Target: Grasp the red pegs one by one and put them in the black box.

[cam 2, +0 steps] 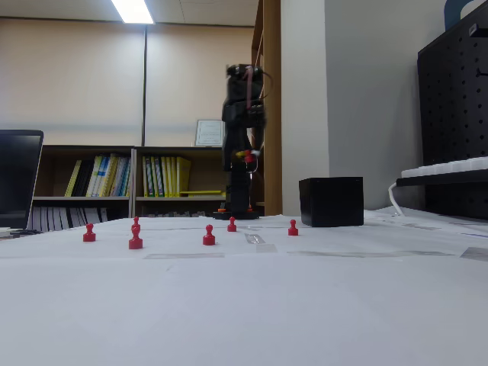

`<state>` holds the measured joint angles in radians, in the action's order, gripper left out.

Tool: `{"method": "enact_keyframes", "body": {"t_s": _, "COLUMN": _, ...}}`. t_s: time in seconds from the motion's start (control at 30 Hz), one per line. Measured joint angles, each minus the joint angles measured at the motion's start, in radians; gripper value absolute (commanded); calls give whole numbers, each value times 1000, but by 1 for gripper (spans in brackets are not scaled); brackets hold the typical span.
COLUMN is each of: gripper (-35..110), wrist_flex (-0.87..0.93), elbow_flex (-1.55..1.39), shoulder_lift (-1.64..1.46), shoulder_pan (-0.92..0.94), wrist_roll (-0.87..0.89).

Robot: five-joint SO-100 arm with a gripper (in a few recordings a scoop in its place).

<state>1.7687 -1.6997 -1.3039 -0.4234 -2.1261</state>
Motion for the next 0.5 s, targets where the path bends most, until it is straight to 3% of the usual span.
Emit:
{"method": "enact_keyframes", "body": {"t_s": 0.23, "gripper": 0, "wrist_flex": -118, "elbow_flex": -80, "shoulder_lift": -233, "shoulder_pan": -290, "wrist_roll": -164}}
{"method": "enact_keyframes", "body": {"t_s": 0.5, "gripper": 7, "wrist_flex": -201, "elbow_flex": -97, "shoulder_lift": -336, "shoulder_pan": -359, "wrist_roll": -241}}
